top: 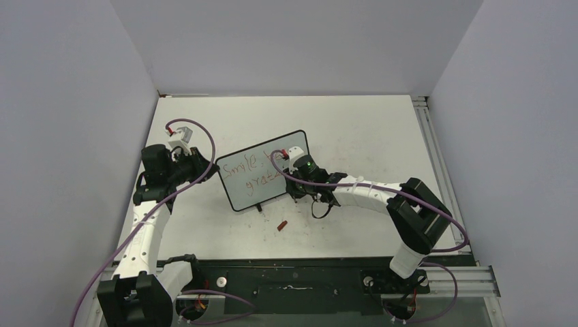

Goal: Write a sentence on the whiteboard

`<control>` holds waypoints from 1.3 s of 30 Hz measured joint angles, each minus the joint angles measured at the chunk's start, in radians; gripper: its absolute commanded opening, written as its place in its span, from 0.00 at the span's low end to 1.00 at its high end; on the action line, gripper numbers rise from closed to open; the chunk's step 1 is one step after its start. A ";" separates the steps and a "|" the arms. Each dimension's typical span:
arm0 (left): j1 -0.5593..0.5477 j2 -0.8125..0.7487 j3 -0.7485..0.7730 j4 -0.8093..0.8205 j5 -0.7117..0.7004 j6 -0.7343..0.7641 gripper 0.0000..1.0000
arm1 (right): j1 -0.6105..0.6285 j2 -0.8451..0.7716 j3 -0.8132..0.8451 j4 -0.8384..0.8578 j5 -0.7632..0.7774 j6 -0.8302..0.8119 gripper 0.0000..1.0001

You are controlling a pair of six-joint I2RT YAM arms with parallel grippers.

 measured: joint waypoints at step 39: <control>-0.003 -0.003 0.000 -0.002 0.000 0.000 0.10 | 0.042 0.011 -0.078 0.024 -0.033 0.105 0.05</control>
